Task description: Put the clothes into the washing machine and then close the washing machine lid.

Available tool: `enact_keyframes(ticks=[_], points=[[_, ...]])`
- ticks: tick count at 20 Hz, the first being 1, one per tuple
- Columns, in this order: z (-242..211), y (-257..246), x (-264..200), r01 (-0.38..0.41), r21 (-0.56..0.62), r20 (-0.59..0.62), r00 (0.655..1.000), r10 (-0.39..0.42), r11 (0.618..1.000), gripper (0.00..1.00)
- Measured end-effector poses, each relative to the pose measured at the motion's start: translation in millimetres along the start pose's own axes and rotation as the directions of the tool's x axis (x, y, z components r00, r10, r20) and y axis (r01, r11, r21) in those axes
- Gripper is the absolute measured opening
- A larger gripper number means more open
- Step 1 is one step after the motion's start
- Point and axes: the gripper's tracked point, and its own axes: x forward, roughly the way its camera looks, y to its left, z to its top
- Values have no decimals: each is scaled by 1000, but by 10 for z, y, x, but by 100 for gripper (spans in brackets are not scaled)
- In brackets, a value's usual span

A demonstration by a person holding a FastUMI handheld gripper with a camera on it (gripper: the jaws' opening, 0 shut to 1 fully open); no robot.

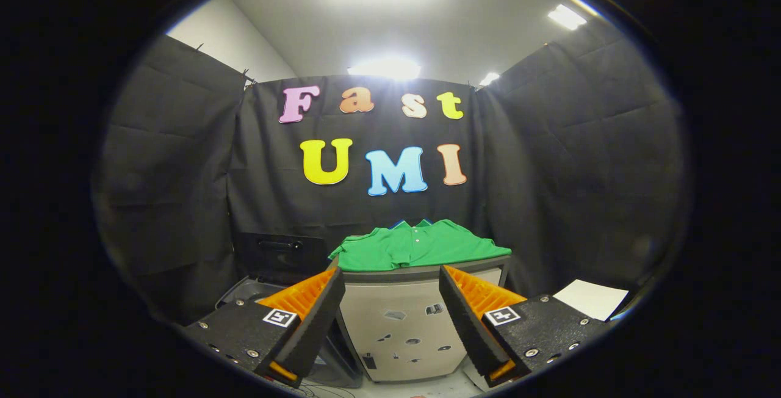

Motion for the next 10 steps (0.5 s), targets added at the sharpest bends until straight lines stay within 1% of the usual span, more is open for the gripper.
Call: enact_keyframes(ticks=[6,10], points=[[207,-43,444,-31,-7,10,999,31,1000,96],[237,-99,752,-42,-9,-20,999,42,999,96]])
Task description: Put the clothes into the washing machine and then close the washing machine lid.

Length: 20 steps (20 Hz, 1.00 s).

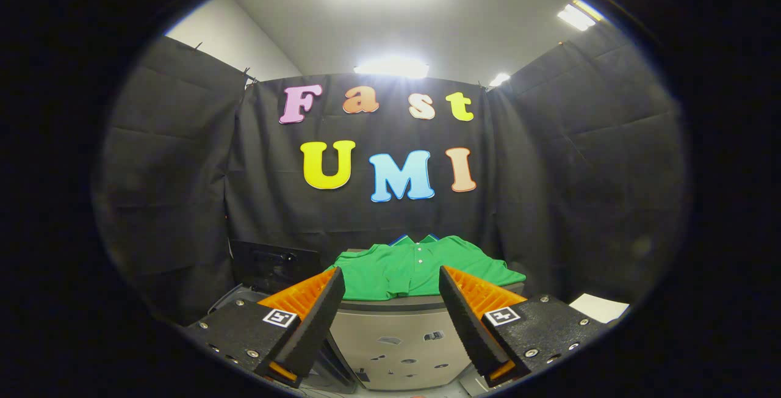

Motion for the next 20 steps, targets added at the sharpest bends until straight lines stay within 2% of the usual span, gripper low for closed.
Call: enact_keyframes(ticks=[12,16,20], points=[[45,-258,885,-2,-11,-74,997,2,1000,96],[-111,-384,1231,0,-17,-159,987,-3,1000,96],[-150,-491,1555,-5,0,-192,981,5,1000,96]])
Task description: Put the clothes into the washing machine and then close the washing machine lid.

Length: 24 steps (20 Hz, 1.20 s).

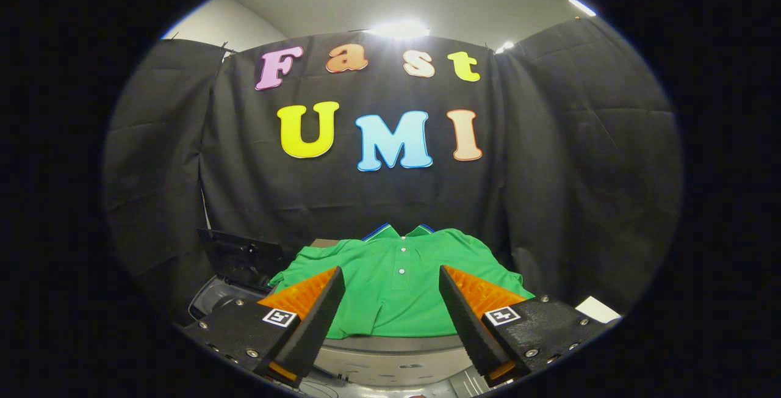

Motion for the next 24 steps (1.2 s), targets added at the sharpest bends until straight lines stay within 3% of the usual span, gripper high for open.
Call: enact_keyframes(ticks=[14,24], points=[[-119,-34,1157,-45,-3,-205,978,43,999,96],[-294,-38,1789,-54,-6,-359,932,48,999,96]])
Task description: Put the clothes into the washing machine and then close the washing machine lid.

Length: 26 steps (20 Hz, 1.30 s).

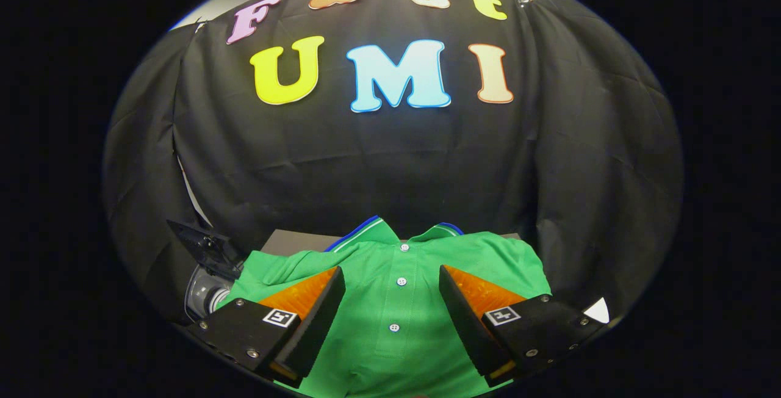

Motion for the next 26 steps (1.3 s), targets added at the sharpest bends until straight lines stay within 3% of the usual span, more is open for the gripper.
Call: enact_keyframes(ticks=[5,8,13,17,20,22,26], points=[[-312,-26,253,-10,-55,-120,993,3,998,96],[-301,-47,282,-28,-20,-123,992,25,999,96],[-295,16,237,-65,-58,-115,992,58,996,93],[-307,19,219,-96,-40,-96,991,91,995,69],[-303,70,199,-150,40,-87,984,153,988,16],[-296,93,164,-159,71,-86,983,165,985,3],[-151,187,-22,-201,154,-8,979,205,967,0]])
